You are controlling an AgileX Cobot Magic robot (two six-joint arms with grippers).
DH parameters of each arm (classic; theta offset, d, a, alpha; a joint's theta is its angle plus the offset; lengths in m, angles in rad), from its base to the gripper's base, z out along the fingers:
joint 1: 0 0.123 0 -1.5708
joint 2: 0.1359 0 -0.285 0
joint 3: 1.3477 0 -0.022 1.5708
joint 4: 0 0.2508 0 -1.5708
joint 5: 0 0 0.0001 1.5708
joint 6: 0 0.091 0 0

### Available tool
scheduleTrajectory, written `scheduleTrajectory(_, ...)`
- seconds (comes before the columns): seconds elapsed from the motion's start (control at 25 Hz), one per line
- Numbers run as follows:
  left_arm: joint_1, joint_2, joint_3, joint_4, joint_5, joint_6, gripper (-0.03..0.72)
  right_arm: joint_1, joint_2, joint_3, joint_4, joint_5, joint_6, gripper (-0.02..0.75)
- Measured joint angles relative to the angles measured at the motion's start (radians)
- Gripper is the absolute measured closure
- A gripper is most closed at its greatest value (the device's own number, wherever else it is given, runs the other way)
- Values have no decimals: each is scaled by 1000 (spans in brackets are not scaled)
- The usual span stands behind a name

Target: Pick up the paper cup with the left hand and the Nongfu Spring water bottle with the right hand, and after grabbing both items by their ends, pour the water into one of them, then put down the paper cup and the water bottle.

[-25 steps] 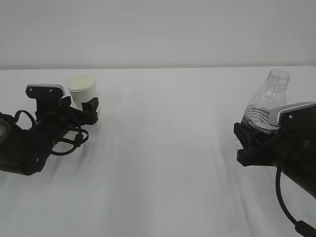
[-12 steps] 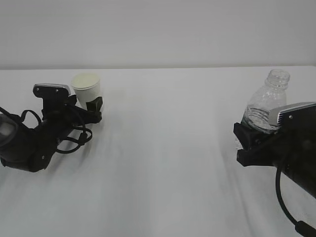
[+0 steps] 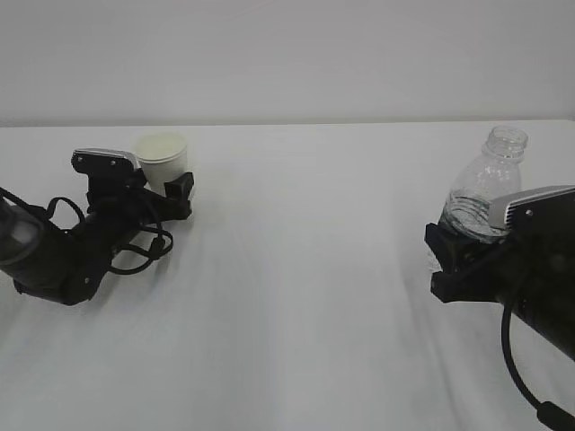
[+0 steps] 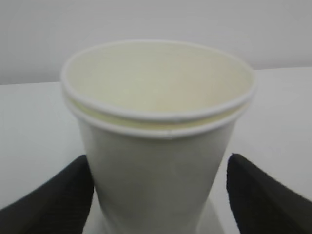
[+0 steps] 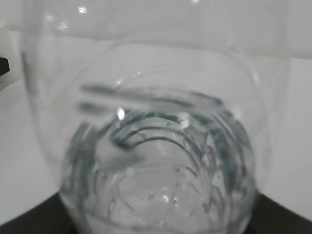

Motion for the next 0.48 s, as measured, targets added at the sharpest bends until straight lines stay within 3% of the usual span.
scheduleTrajectory(0.48, 0, 17, -65, 13, 0, 0, 76, 0, 0, 0, 0, 0, 0, 332)
